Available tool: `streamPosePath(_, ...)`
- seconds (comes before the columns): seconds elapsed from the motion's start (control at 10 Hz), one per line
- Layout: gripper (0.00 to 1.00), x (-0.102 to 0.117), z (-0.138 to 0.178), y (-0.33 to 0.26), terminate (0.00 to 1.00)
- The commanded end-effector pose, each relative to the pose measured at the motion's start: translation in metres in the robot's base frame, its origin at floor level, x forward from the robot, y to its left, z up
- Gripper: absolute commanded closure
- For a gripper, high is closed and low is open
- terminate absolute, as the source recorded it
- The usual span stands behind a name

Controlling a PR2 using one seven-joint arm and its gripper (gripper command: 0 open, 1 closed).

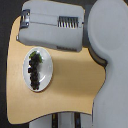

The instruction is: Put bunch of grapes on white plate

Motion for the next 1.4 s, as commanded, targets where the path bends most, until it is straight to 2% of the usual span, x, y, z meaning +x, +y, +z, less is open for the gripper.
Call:
streamPosePath(0.0,0.0,0.023,0.016,-0.116,0.0)
streamPosePath(0.3,0.0,0.037,0.032,-0.203,0.0)
streamPosePath(0.4,0.0,0.036,0.033,-0.216,0.0)
streamPosePath(0.9,0.0,0.025,0.043,-0.313,0.0)
streamPosePath(1.3,0.0,0.008,0.041,-0.356,0.0)
